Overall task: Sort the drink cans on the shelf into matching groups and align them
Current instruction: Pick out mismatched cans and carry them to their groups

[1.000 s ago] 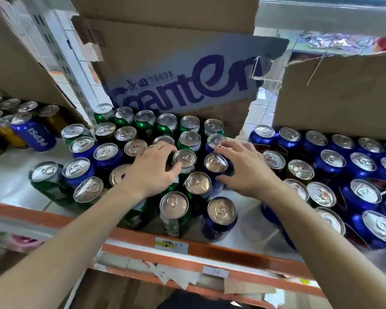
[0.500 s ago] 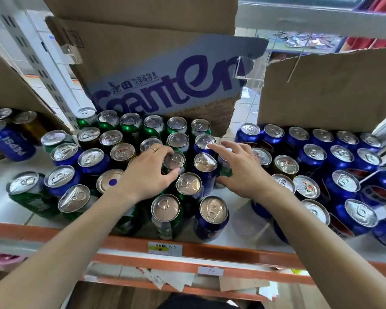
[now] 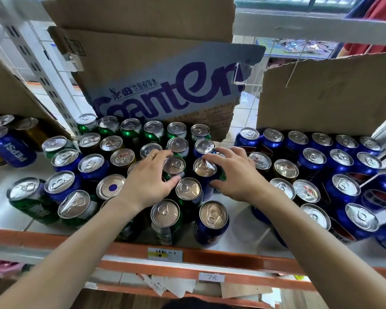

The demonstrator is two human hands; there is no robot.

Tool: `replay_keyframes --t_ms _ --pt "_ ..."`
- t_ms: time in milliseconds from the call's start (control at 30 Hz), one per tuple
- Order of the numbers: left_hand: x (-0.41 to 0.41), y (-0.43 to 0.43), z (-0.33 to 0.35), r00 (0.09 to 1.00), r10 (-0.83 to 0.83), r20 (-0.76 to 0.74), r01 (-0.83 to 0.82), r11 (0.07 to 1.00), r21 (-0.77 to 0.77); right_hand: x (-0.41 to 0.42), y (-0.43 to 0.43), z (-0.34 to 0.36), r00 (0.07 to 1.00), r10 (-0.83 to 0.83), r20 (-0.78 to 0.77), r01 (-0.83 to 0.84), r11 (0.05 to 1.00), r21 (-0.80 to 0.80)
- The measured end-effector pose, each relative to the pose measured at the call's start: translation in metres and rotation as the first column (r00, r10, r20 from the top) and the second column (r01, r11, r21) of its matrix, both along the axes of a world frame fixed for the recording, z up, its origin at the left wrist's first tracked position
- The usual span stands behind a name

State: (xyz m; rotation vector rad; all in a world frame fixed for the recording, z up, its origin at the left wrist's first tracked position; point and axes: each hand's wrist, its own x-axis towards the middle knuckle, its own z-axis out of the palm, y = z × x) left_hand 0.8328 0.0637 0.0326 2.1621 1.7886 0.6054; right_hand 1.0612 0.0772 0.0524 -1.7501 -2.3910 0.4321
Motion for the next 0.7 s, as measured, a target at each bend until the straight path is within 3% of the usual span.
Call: replay_keyframes --t_ms 367,567,700 --pt "0.000 0.000 -0.002 1.000 -0.004 0.016 0.004 1.000 0.008 -0.008 0.006 -0.002 0.993 -0.087 0.080 0.084 0.996 0.042" --pt "0.000 0.000 -0.002 1.000 -0.003 0.010 0.003 1.000 0.008 -0.010 0.009 -0.009 0.995 -0.021 0.096 0.019 1.000 0.014" --pt "-0.001 0.000 -0.002 1.000 -0.003 0.016 0.003 1.000 0.001 -0.008 0.004 -0.012 0.997 0.054 0.058 -0.061 0.991 0.122"
